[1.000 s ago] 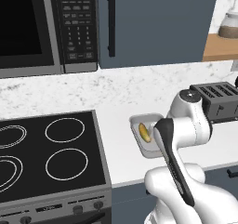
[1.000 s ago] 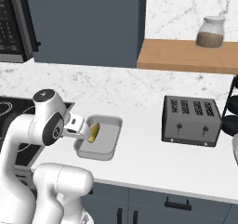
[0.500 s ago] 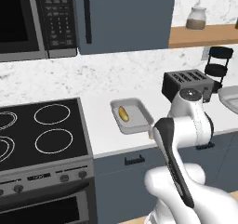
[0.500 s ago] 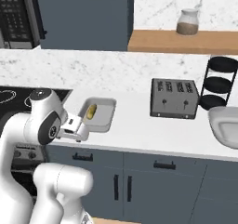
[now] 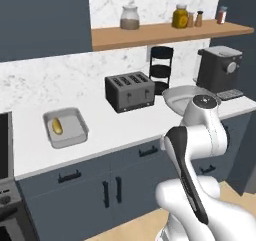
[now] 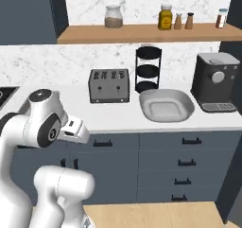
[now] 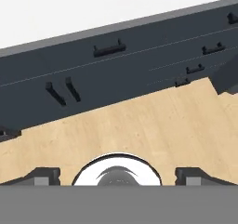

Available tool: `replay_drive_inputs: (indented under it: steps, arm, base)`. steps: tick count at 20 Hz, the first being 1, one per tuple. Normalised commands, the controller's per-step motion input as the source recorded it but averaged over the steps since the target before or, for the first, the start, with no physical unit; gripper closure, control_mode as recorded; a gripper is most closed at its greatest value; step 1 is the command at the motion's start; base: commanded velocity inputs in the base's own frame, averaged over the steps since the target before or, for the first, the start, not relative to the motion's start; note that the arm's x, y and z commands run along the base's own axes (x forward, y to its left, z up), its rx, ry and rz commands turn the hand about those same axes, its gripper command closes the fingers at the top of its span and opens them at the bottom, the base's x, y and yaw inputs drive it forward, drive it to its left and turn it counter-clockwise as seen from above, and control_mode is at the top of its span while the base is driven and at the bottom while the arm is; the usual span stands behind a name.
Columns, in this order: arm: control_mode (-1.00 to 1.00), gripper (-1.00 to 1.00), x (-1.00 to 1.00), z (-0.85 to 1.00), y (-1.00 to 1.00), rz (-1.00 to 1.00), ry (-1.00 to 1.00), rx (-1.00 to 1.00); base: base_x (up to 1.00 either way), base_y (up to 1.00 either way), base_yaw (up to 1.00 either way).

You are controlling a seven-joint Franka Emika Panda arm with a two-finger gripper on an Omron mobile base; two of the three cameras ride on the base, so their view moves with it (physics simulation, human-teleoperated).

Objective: Place one cucumber and one fish in each tupperware on the nearby counter, to pack two identical lunches.

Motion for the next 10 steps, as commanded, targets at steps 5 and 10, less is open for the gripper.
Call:
replay_drive_inputs:
  steps: [5,10]
  arm:
    - [1.0,-1.0,0.0,0.0,0.0,0.0,0.0,0.0]
    - [1.0,-1.0,0.0,0.0,0.0,0.0,0.0,0.0]
  base:
    - [-0.01,-1.0,-0.33]
    - [0.0,-1.0,-0.3]
